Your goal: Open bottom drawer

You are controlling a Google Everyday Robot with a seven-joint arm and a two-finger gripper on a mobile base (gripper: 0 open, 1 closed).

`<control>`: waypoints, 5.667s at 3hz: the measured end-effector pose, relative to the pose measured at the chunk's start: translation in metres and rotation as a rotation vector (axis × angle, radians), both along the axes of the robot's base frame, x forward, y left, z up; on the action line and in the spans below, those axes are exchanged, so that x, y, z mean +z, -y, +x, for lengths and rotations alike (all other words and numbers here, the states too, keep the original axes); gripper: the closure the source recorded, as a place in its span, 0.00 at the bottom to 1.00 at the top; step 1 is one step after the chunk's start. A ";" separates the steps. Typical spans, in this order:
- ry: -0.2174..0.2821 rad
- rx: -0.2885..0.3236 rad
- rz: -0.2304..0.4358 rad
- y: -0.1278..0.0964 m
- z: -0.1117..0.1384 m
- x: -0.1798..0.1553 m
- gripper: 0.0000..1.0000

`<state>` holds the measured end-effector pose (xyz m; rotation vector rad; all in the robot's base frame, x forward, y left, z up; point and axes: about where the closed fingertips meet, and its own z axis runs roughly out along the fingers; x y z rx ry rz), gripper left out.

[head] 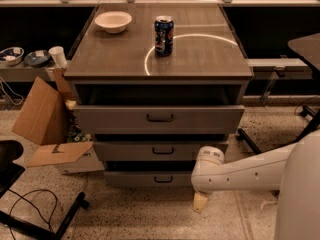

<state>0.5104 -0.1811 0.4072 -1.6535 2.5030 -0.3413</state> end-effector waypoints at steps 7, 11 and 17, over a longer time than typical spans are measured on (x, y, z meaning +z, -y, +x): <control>-0.079 0.369 0.050 -0.003 0.106 -0.214 0.00; -0.113 0.257 -0.002 0.049 0.087 -0.220 1.00; -0.111 0.179 -0.023 0.063 0.067 -0.208 0.76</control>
Offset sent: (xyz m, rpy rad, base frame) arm 0.0460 -0.0341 -0.1520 0.0206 0.0729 0.2348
